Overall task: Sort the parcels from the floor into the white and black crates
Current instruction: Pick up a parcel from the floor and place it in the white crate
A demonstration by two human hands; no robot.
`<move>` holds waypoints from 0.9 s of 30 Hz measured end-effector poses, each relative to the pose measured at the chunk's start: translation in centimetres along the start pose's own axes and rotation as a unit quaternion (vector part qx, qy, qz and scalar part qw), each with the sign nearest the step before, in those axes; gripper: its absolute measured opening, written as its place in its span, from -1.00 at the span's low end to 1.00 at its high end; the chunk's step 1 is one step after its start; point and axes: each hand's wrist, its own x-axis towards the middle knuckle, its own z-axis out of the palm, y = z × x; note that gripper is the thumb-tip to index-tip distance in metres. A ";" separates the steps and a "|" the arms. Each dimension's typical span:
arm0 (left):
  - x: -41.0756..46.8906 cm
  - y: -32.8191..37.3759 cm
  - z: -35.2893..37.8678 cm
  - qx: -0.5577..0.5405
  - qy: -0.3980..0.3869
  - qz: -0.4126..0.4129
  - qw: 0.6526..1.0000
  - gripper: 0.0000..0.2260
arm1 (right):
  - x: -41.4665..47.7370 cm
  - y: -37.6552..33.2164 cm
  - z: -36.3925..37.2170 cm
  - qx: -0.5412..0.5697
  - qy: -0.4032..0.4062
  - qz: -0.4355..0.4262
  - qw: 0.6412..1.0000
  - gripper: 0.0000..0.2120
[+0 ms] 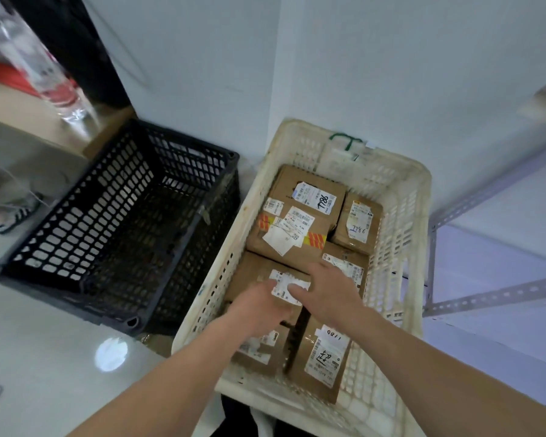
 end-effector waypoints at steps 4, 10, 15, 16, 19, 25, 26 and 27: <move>-1.3 -0.8 -1.5 -0.022 0.055 0.033 0.998 -0.41 | -0.6 -1.9 -0.6 0.018 0.040 -0.035 0.998 -0.35; -3.9 -1.8 -2.6 -0.082 0.149 0.038 0.985 -0.35 | -1.3 -4.5 -0.8 0.059 0.053 -0.090 0.993 -0.34; -7.2 -3.0 -2.4 -0.139 0.244 0.014 0.960 -0.36 | -2.4 -6.5 -1.0 0.106 0.066 -0.170 0.977 -0.39; -8.0 -3.3 -2.3 -0.152 0.262 0.006 0.953 -0.37 | -2.9 -7.0 -1.0 0.121 0.060 -0.186 0.973 -0.45; -10.5 -4.2 -1.8 -0.186 0.314 -0.009 0.931 -0.34 | -3.7 -8.5 -0.4 0.148 0.039 -0.238 0.959 -0.34; -16.4 -8.1 0.3 -0.231 0.432 -0.046 0.870 -0.34 | -7.4 -12.8 1.7 0.197 -0.016 -0.323 0.925 -0.13; -17.6 -9.0 0.8 -0.244 0.449 -0.058 0.858 -0.35 | -8.1 -13.6 2.4 0.195 -0.029 -0.335 0.921 -0.11; -18.9 -9.9 1.3 -0.259 0.463 -0.069 0.845 -0.35 | -8.7 -14.4 3.2 0.189 -0.045 -0.345 0.918 -0.09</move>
